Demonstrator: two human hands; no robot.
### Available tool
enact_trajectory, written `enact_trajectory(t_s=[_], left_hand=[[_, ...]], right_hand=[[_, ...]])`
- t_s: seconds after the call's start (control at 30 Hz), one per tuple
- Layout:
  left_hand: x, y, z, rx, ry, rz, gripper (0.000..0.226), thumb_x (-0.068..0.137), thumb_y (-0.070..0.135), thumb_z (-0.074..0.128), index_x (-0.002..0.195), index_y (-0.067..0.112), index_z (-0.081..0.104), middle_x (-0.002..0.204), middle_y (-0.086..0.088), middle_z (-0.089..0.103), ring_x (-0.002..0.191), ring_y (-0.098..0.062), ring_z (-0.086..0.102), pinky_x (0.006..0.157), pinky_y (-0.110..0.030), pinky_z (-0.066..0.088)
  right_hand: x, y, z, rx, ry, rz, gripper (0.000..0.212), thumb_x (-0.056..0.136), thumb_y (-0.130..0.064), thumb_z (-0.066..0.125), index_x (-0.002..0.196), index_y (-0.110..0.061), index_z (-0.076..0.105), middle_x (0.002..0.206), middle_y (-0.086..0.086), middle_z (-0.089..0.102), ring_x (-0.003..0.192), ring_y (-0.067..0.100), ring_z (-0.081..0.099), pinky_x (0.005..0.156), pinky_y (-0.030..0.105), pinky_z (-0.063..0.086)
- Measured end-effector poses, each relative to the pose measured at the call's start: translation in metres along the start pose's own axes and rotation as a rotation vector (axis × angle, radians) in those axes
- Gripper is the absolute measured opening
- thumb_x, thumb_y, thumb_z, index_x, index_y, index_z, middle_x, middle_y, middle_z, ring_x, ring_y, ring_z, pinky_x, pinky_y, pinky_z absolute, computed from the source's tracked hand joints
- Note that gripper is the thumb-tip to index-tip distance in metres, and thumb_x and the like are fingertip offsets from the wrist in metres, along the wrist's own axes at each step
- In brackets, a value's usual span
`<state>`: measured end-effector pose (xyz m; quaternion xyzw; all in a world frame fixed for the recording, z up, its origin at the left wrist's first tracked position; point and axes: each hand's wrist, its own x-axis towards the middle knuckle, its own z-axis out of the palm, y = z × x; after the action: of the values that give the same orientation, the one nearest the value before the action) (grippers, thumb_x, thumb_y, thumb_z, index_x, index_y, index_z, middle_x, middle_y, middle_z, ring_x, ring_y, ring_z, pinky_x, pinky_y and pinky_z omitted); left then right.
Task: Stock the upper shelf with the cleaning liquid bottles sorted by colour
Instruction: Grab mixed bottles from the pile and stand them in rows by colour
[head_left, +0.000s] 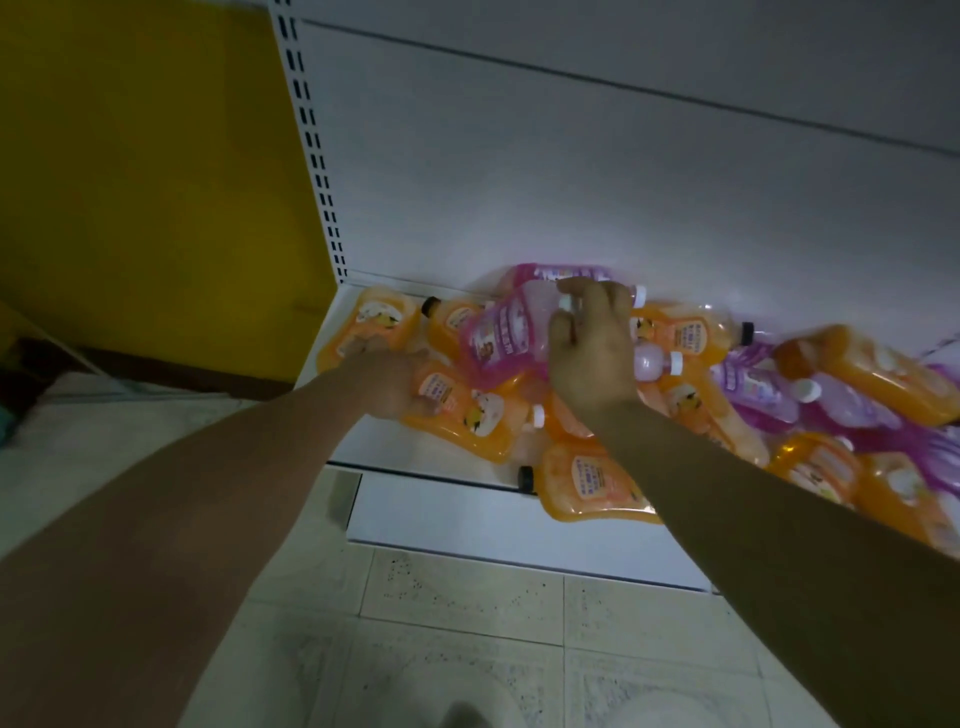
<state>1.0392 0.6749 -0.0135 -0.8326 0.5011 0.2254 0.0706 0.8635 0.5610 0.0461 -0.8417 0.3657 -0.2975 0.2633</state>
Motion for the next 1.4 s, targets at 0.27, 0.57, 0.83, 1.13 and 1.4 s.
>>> enact_trajectory(t_s=[0.27, 0.57, 0.83, 1.13, 1.4], left_hand=[[-0.007, -0.003, 0.005, -0.316, 0.138, 0.016, 0.077, 0.072, 0.048, 0.075, 0.136, 0.022, 0.040, 0.140, -0.006, 0.044, 0.132, -0.030, 0.033, 0.105, -0.042, 0.030], [-0.032, 0.011, -0.014, -0.508, 0.276, 0.186, 0.072, 0.064, 0.018, 0.084, 0.124, 0.026, 0.045, 0.125, 0.000, 0.034, 0.112, -0.019, 0.037, 0.085, -0.029, 0.039], [-0.045, -0.010, -0.031, -0.298, 0.325, 0.257, 0.079, 0.070, 0.020, 0.081, 0.138, 0.027, 0.040, 0.137, -0.002, 0.040, 0.124, -0.025, 0.036, 0.100, -0.031, 0.030], [-0.055, 0.001, 0.029, -1.189, 0.300, 0.047, 0.090, 0.068, 0.001, 0.081, 0.140, 0.025, 0.032, 0.132, 0.001, 0.052, 0.119, -0.018, 0.054, 0.098, -0.045, 0.048], [-0.113, 0.003, 0.006, -1.421, 0.370, -0.103, 0.054, 0.077, 0.001, 0.073, 0.123, 0.019, 0.050, 0.121, -0.011, 0.061, 0.107, -0.025, 0.061, 0.088, -0.044, 0.053]], right_hand=[[0.000, -0.001, -0.003, 0.041, 0.047, -0.024, 0.030, 0.099, -0.004, 0.043, 0.127, -0.004, 0.052, 0.134, 0.015, 0.039, 0.103, 0.009, 0.039, 0.079, 0.001, 0.028], [-0.008, -0.003, -0.018, 0.003, -0.029, -0.095, 0.034, 0.095, 0.002, 0.043, 0.127, -0.002, 0.054, 0.134, 0.016, 0.043, 0.119, 0.026, 0.048, 0.093, 0.015, 0.036], [-0.022, -0.009, -0.010, -0.018, -0.235, -0.098, 0.046, 0.098, -0.004, 0.043, 0.144, -0.010, 0.040, 0.150, 0.011, 0.035, 0.133, 0.028, 0.039, 0.102, 0.020, 0.029], [-0.040, 0.012, 0.012, -0.004, -0.487, 0.029, 0.060, 0.094, -0.029, 0.059, 0.145, -0.037, 0.029, 0.150, 0.003, 0.030, 0.130, 0.028, 0.040, 0.097, 0.036, 0.046], [-0.055, -0.020, -0.010, 0.457, -0.283, 0.295, 0.073, 0.080, -0.013, 0.077, 0.140, -0.022, 0.037, 0.123, -0.007, 0.052, 0.110, 0.012, 0.050, 0.081, 0.022, 0.044]])
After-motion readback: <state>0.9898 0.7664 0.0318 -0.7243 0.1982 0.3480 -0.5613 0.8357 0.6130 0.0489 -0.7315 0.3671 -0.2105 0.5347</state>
